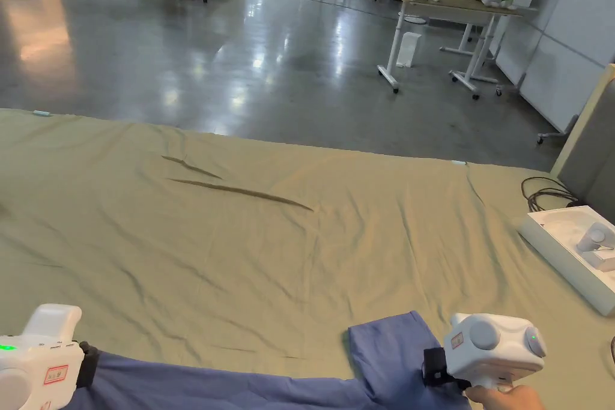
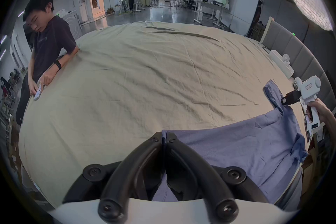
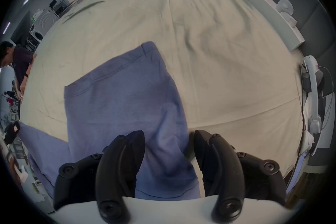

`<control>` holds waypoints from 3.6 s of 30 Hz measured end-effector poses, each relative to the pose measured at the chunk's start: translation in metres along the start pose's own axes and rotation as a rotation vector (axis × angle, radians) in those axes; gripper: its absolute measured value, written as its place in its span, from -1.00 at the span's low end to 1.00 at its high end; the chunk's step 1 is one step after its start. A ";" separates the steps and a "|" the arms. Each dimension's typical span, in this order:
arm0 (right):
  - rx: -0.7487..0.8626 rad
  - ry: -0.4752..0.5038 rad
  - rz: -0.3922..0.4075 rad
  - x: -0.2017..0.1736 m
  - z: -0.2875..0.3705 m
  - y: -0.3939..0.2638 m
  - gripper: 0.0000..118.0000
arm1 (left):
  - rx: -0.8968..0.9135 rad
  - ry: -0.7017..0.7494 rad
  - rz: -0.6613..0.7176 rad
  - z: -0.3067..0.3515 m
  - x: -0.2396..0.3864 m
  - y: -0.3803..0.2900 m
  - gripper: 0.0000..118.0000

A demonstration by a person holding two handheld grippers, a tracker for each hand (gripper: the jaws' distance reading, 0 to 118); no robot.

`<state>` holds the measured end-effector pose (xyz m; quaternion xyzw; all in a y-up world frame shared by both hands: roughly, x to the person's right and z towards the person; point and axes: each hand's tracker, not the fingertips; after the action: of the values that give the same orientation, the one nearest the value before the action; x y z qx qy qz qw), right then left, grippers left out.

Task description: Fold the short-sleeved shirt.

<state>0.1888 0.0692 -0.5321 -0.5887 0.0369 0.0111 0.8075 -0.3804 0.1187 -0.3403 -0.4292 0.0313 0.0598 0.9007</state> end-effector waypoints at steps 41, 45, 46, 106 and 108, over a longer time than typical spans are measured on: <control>0.311 0.103 0.023 0.029 0.227 -0.242 -1.00 | 0.083 -0.113 0.071 0.160 -0.029 -0.111 -0.94; 0.219 0.069 0.031 0.027 0.201 -0.277 -1.00 | -0.034 -0.106 0.084 0.149 -0.031 -0.154 -0.94; 0.193 0.073 0.032 0.027 0.194 -0.283 -1.00 | -0.061 -0.097 0.081 0.145 -0.031 -0.164 -0.94; 1.098 -0.010 0.074 -0.151 0.266 -0.223 -1.00 | 0.307 -0.004 -0.010 0.186 0.000 -0.082 -0.99; 1.079 -0.010 0.083 -0.152 0.262 -0.222 -1.00 | 0.220 -0.040 0.041 0.176 -0.026 -0.092 -0.98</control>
<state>0.0629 0.2547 -0.2308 -0.0886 0.0568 0.0251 0.9941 -0.3928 0.1960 -0.1557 -0.3256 0.0283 0.0828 0.9415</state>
